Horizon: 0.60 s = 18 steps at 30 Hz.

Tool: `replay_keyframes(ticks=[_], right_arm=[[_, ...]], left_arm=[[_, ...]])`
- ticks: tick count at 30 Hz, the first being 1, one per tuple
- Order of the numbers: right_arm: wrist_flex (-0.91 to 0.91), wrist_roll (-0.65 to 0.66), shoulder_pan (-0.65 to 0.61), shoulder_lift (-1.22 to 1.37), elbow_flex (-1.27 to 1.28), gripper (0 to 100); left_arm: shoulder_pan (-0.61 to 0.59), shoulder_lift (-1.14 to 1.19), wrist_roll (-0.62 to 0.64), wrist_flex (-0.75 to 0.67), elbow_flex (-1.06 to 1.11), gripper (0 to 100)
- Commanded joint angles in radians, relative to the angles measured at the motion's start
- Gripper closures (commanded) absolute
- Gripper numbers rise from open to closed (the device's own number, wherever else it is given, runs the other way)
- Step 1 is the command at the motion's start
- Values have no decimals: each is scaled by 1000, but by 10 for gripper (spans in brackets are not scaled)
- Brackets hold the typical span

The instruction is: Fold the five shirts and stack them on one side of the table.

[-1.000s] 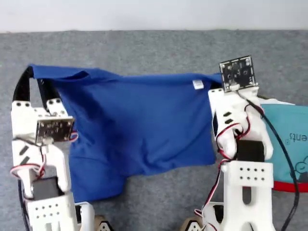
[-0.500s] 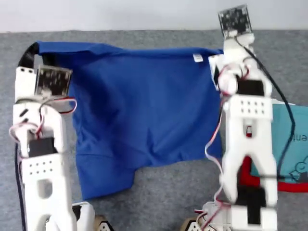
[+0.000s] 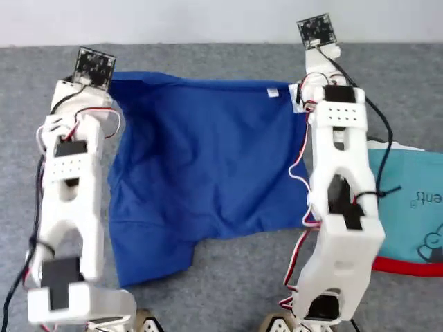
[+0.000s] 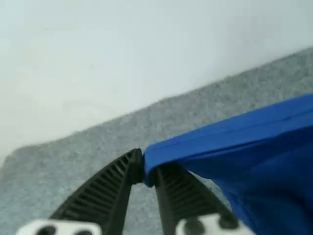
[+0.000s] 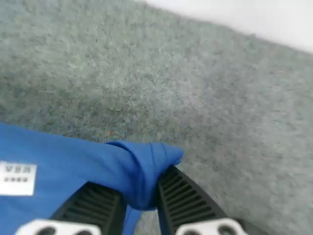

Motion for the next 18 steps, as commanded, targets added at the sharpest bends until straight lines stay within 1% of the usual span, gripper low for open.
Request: replay_keyframes(ticks=[1, 5, 8, 10, 12, 18], right_arm=[[4, -8, 27, 113, -178, 991], [8, -8, 21, 278, -388, 991], [67, -2, -1, 383, -546, 991], [154, -2, -16, 437, -647, 991], [286, -5, -24, 467, -755, 991], [697, -3, -31, 479, -1033, 991]], left_arm=[[-29, 103, -5, 3, -157, 986], [-18, 209, -5, 6, -277, 986], [17, 258, -5, 83, -355, 986], [43, 267, -5, 176, -397, 986], [63, 253, -5, 296, -430, 986], [87, 126, -5, 729, -484, 986]])
